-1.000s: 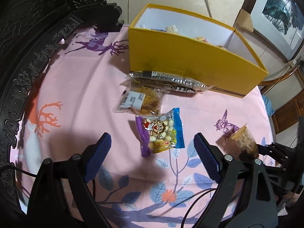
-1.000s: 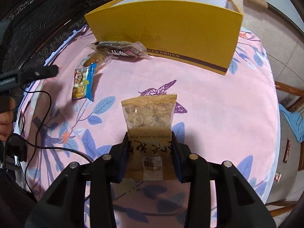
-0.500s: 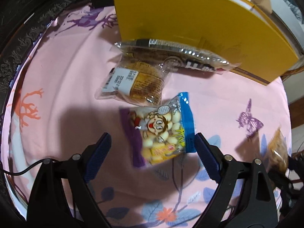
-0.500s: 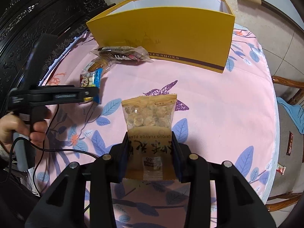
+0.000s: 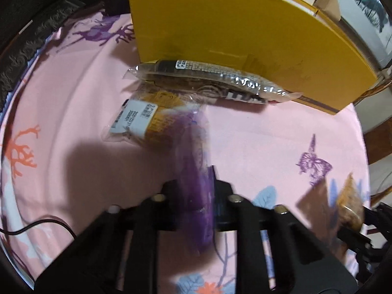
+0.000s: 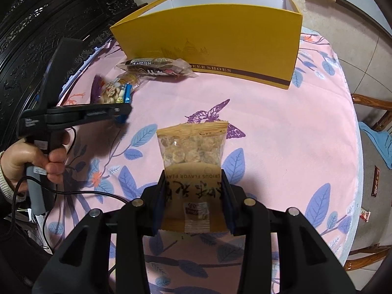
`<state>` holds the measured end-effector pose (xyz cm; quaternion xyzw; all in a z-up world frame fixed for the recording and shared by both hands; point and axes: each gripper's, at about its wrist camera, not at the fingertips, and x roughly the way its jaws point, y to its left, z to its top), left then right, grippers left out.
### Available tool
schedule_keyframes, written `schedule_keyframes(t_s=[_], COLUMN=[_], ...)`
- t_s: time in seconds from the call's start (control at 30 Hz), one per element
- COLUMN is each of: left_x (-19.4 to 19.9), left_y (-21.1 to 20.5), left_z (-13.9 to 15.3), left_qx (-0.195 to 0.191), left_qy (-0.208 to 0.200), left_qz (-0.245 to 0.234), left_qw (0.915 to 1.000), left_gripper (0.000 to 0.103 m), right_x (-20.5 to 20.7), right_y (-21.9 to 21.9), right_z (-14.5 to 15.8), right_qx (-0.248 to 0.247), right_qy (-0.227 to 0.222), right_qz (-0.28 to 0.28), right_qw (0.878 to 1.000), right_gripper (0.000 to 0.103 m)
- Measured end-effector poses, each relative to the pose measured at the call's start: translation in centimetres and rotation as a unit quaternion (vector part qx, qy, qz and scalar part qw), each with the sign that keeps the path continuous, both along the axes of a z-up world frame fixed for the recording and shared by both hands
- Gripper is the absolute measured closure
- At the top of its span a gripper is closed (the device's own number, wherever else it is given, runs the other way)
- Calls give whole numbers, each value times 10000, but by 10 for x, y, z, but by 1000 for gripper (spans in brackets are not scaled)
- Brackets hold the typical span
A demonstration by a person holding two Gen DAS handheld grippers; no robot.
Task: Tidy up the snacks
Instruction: 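Grasp the purple-blue candy bag with the left gripper, then carry both packs over the yellow box and open both grippers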
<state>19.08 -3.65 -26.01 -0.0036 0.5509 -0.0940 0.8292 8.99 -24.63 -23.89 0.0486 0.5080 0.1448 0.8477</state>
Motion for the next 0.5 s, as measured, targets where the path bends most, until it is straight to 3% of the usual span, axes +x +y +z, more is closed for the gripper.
schedule_keyframes(t_s=[0.33, 0.5], left_x=[-35, -40], left_y=[16, 22], left_z=[39, 72], left_qx=[-448, -591], left_qy=[-450, -741], left_qz=[-260, -324], left_qw=[9976, 9950], left_gripper=[88, 88], right_x=[0, 2], right_y=[4, 5], right_z=[10, 30], right_qx=[30, 35], right_qy=[-117, -350], right_qz=[57, 91], right_qw=[9999, 9993], right_gripper=[63, 63])
